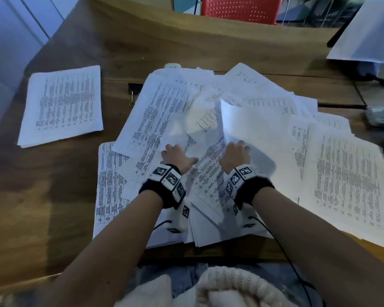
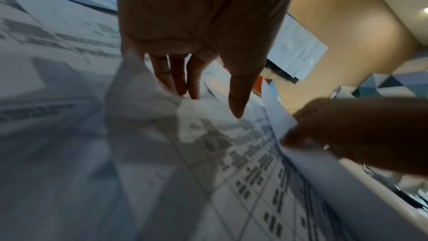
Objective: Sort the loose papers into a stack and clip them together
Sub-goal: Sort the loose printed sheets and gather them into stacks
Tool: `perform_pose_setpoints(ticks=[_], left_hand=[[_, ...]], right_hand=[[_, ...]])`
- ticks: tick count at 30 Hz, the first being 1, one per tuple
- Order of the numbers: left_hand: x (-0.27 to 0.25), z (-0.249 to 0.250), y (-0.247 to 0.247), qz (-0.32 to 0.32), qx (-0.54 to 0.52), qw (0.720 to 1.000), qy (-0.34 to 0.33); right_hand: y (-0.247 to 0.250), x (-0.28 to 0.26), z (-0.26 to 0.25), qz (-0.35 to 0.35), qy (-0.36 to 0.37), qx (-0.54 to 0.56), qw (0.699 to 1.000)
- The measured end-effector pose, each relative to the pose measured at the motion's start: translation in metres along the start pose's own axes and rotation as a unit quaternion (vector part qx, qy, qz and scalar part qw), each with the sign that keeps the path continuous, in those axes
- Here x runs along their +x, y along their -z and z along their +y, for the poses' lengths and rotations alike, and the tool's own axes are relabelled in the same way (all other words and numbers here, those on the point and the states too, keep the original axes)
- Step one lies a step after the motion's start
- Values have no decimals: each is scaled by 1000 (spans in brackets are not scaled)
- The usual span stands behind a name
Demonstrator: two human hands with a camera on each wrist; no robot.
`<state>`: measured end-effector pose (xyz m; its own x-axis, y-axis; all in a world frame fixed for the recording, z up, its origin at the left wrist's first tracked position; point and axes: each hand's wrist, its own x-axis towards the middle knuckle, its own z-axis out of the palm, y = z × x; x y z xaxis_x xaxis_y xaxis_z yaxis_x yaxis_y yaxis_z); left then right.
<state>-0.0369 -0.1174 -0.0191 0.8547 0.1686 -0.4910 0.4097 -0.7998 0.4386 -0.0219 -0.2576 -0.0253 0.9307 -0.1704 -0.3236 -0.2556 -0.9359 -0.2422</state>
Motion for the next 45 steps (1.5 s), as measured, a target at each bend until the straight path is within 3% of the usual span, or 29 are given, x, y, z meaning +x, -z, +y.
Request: perform_pose_setpoints(ticks=[3, 5, 6, 8, 9, 10, 11, 14, 17, 21, 25, 29, 32, 35, 38, 41, 43, 45], left_hand=[[-3, 10, -15, -29, 51, 998, -5], [0, 15, -19, -33, -11, 999, -13], [-1, 16, -17, -31, -66, 997, -15], [5, 16, -11, -10, -163, 987, -6], [8, 14, -9, 4, -198, 980, 7], [10, 11, -6, 18, -241, 970, 17], [14, 8, -6, 30, -275, 961, 29], [21, 4, -6, 20, -310, 948, 72], [22, 9, -4, 3, -356, 928, 110], [28, 23, -2, 28, -399, 906, 140], [37, 42, -4, 12, -321, 927, 195], [42, 59, -6, -19, -292, 939, 181], [44, 75, -12, -4, -311, 945, 99], [32, 88, -14, 12, -259, 964, -54], [24, 89, 0, -5, -245, 955, -167], [30, 70, 24, -29, -316, 935, -157], [39, 53, 38, -15, -377, 917, -130], [50, 41, 46, 9, -331, 937, -109]], right_hand=[[32, 9, 8, -13, 47, 116, 992], [61, 12, 9, 0, 95, 233, 968], [75, 11, 7, 12, 126, 308, 943], [101, 4, 8, 17, 160, 492, 856], [110, 4, 12, 9, 159, 569, 806], [116, 7, 20, 9, 151, 608, 779], [117, 12, 26, 18, 135, 606, 784], [102, 33, 47, 55, 88, 485, 869], [81, 54, 61, 45, 61, 315, 946], [78, 80, 69, 5, 39, 94, 995], [88, 109, 73, -55, 16, -2, 998], [82, 117, 82, -65, -9, 42, 997], [75, 112, 83, -49, -8, 75, 996], [69, 113, 83, -62, -10, 81, 995], [72, 119, 85, -15, -22, 114, 993], [85, 117, 83, 30, -44, 276, 960], [87, 110, 78, -5, -61, 357, 932], [77, 100, 73, -54, -71, 367, 926]])
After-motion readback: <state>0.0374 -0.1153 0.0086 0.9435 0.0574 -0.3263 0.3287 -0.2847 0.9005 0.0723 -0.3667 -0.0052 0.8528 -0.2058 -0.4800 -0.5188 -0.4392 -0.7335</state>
